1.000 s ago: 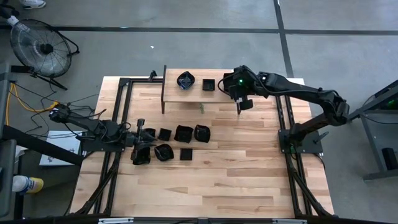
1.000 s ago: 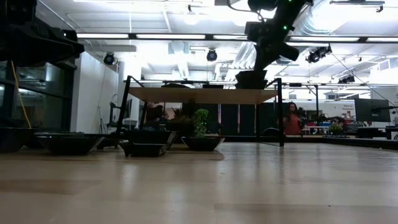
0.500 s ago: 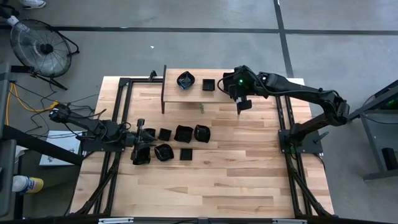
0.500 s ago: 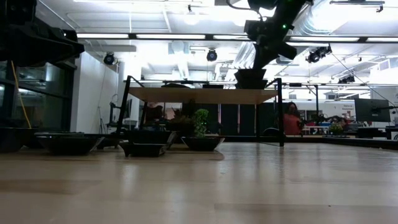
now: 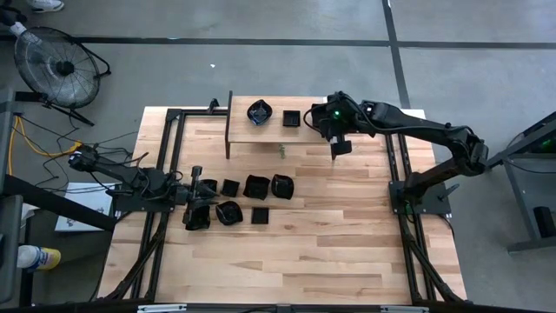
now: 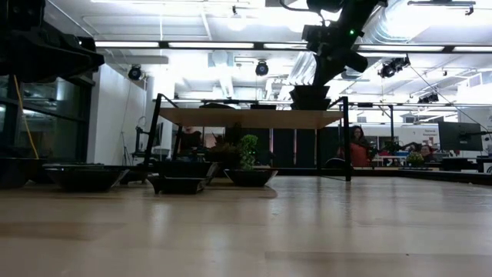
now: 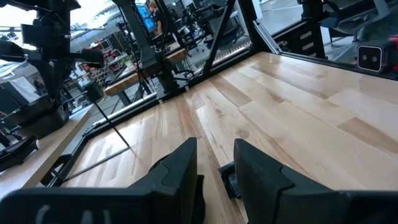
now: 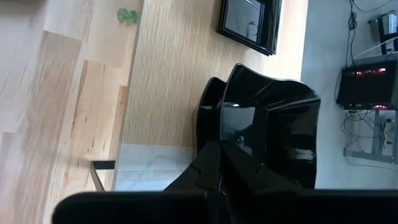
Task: Pick & Place Mini shaped plates
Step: Stack the distorted square plate on top of the other distorted square plate on the shelf, then stack the leaf shaped plate on top of the other leaf shaped plate on the shelf
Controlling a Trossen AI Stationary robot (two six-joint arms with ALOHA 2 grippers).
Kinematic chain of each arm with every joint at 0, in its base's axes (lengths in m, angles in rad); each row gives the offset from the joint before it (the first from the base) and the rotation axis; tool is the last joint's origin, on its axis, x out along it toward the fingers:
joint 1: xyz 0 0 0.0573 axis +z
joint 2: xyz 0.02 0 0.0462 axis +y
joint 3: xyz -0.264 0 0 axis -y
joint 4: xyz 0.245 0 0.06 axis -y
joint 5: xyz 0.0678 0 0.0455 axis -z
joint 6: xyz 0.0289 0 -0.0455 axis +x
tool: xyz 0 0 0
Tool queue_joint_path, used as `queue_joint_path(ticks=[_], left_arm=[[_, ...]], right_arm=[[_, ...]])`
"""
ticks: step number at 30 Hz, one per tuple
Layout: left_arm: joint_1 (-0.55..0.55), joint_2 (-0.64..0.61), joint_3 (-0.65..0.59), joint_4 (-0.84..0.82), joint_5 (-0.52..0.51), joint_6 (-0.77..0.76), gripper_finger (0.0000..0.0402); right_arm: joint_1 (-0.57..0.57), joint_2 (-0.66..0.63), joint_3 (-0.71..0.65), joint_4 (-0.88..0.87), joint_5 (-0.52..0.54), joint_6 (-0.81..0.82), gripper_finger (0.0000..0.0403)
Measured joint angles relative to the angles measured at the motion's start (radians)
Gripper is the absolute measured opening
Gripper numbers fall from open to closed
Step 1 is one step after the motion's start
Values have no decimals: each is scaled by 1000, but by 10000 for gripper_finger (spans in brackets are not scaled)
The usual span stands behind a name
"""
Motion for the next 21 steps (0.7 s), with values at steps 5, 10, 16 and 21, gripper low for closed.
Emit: queue_joint_path(ticks=[5,10,16,21], left_arm=[[0,0,0,0,0,0,103],[0,0,0,0,-1,0,103],[0,0,0,0,-3,0,103],[0,0,0,0,-3,0,103]], right_arm=[[0,0,0,0,-1,0,20],[0,0,0,0,-1,1,28],[0,0,0,0,0,1,42],[1,0,0,0,61,1,56]])
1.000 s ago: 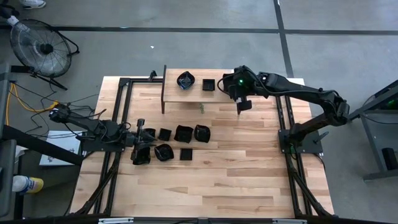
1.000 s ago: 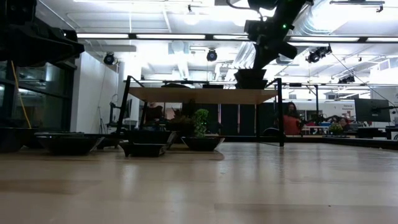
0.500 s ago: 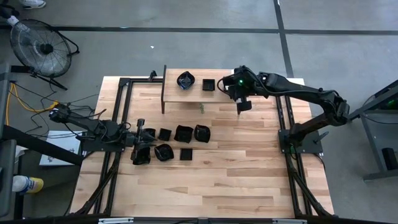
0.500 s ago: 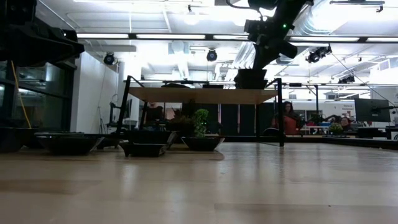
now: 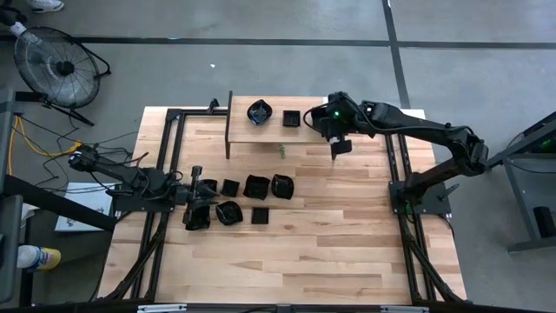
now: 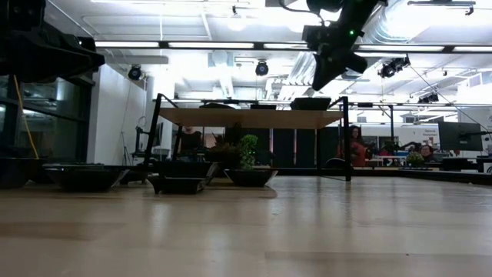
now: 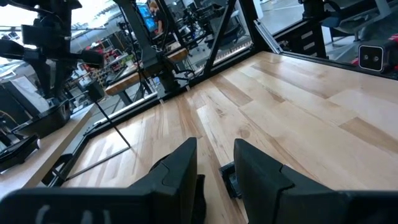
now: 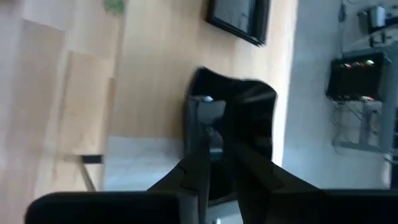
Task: Pick & Place Mini shaped plates
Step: Stack the leaf shaped plate on top of the other leaf shaped plate on the shelf
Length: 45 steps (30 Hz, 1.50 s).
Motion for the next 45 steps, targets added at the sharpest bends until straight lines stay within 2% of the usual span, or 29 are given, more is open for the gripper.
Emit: queue_joint_path(ticks=[3,8,17,23,30,36,45], left_arm=[[0,0,0,0,0,0,103],[0,0,0,0,0,0,103],[0,0,0,0,3,0,103],[0,0,0,0,5,0,103],[0,0,0,0,5,0,103],[0,0,0,0,4,0,103],[0,0,0,0,4,0,103]], right_arm=[[0,0,0,3,37,3,60],[11,0,0,7,37,6,58],[109,-38,4,32,85,4,58],[192,-76,5,37,7,57,71],[314,-76,4,35,-82,155,110],[440,-35,4,64,-44,291,132],[567,109,3,127,-20,379,134]])
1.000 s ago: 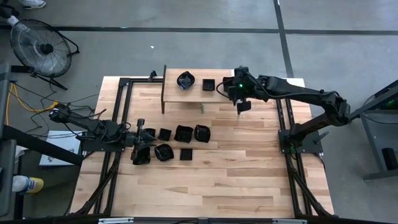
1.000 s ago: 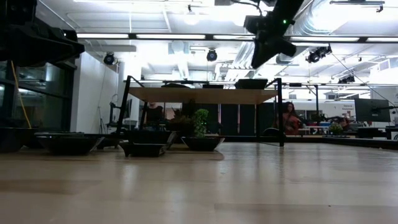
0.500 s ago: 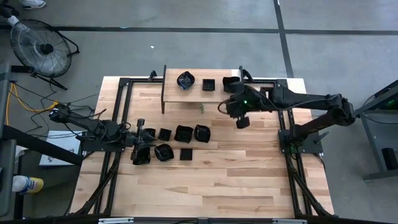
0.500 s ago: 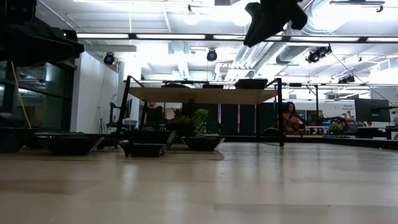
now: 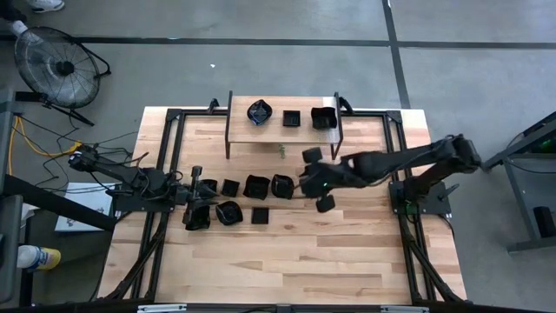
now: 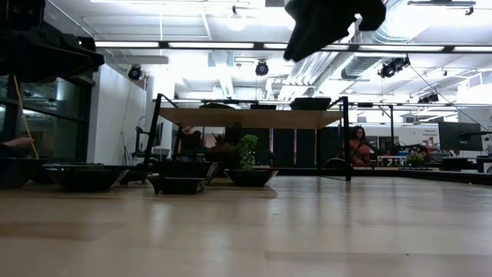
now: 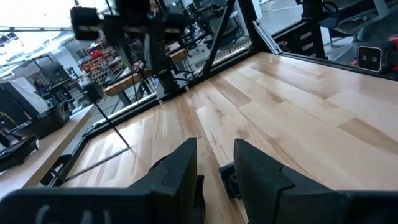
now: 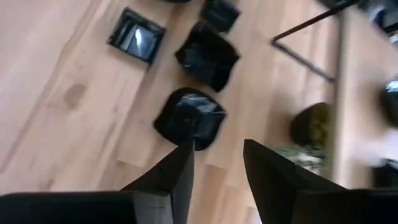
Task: Pick & Place Mini shaped plates
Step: Stack the leaf shaped plate on top of the other leaf shaped plate on the shelf
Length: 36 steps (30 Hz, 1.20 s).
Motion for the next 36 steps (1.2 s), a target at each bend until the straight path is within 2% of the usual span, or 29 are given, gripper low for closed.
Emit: queue_joint_path(ticks=[8,17,26,33,36], left_arm=[[0,0,0,0,0,0,103],[0,0,0,0,-4,0,103],[0,0,0,0,-4,0,103],[0,0,0,0,-3,0,103],[0,0,0,0,-3,0,103]], right_arm=[[35,142,-1,121,1,183,134],[38,266,-1,238,-5,244,134],[38,351,-1,272,40,357,134],[38,395,-1,293,49,358,134],[38,403,-1,244,52,348,134]])
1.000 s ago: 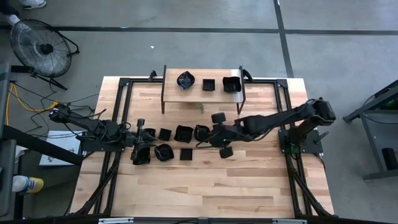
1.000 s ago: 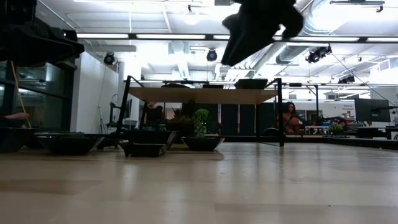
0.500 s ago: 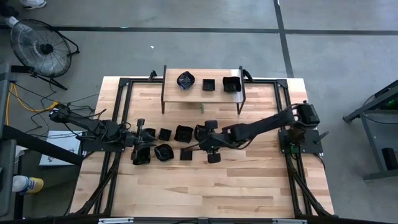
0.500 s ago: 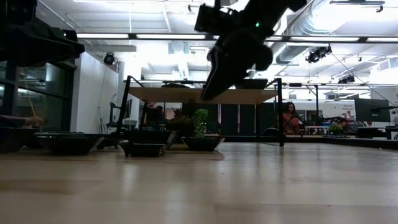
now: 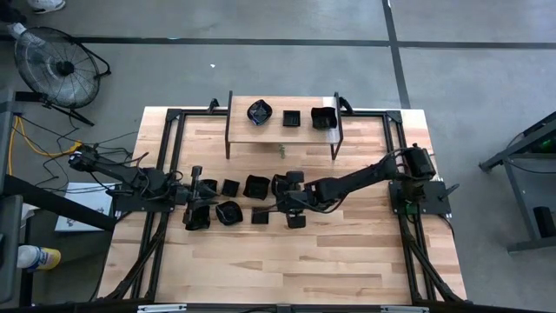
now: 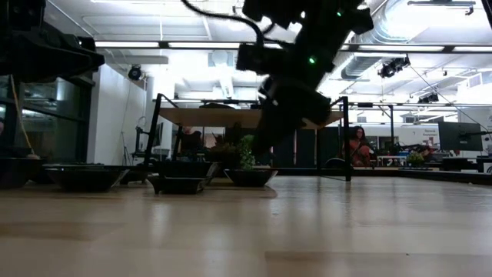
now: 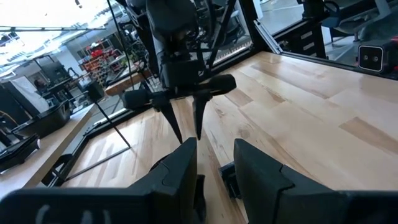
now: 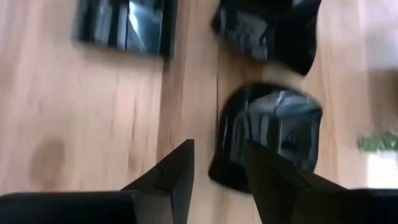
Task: Pick & Place Mini shaped plates
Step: Stack the leaf shaped plate on top of the other leaf shaped plate on the shelf
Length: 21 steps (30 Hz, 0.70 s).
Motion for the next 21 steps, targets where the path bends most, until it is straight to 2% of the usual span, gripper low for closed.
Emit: queue_joint_path(ticks=[4,9,13,21], left_arm=[[0,0,0,0,0,0,103],[0,0,0,0,4,0,103],[0,0,0,0,4,0,103],[0,0,0,0,3,0,103]], right_arm=[[4,0,0,-61,-21,-72,134],[20,0,0,-168,7,-236,134],[24,0,0,-163,32,-396,134],[24,1,0,-146,-9,-668,133]])
